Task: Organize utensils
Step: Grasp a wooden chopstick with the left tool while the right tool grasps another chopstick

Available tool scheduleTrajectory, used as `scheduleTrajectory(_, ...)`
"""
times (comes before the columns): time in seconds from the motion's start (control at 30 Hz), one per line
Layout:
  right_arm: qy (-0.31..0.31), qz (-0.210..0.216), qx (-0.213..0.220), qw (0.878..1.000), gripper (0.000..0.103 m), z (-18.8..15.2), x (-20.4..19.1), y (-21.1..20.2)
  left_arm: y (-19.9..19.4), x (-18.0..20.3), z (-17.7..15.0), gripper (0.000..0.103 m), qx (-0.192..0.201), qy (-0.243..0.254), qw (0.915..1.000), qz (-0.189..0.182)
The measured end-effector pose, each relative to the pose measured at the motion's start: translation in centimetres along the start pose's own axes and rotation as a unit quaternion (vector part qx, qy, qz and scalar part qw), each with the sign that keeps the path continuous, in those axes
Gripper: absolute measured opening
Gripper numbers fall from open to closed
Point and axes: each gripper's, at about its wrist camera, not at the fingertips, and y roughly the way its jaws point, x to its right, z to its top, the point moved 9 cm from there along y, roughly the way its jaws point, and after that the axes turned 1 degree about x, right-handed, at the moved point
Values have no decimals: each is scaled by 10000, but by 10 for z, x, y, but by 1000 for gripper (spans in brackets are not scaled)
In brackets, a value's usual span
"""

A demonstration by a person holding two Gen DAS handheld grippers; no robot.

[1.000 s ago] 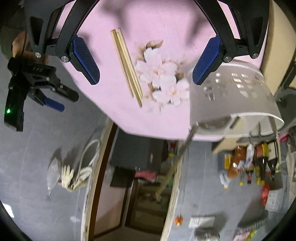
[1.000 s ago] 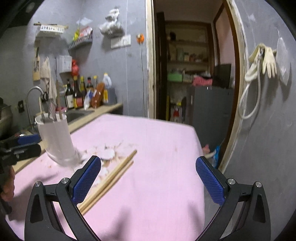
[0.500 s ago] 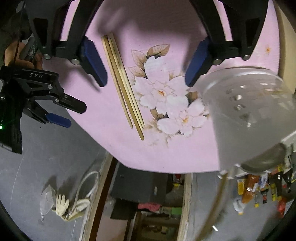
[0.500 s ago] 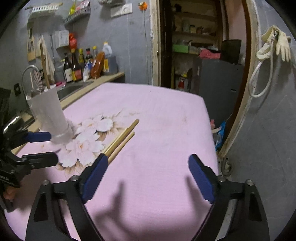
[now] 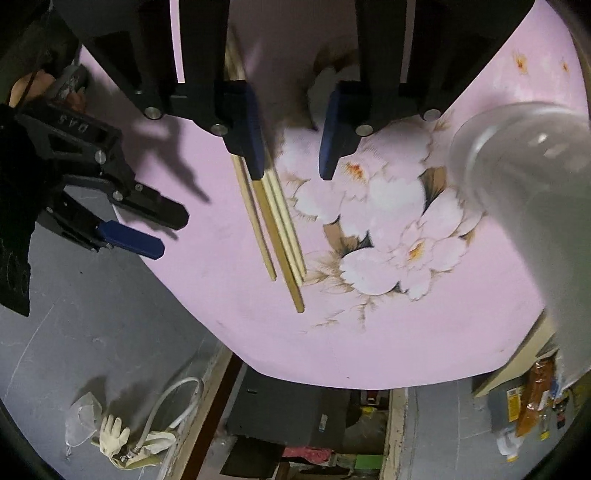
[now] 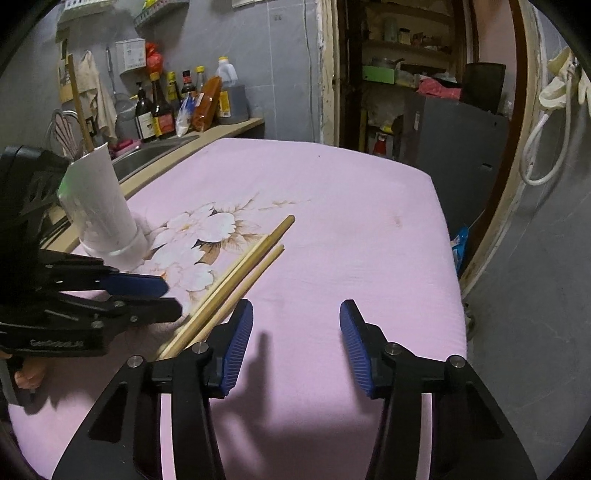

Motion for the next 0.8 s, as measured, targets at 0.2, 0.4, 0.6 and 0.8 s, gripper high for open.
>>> scheduleTrajectory(0.2, 83, 35, -55, 9999, 47, -1, 2, 4, 11, -1, 6, 17, -188, 53, 9996, 186)
scheduleTrajectory(0.4, 143, 39, -109, 9998, 47, 0, 4, 8, 24, -5, 18, 13, -364, -202, 9990, 173)
scheduleTrajectory(0.6, 228, 90, -171, 9996, 46, 3, 5, 14, 25, -11, 23, 6, -450, -330, 9984, 97)
scheduleTrajectory(0.8, 264, 230, -332, 9988, 40, 8, -6, 29, 13, -6, 11, 3, -398, -198, 9987, 231)
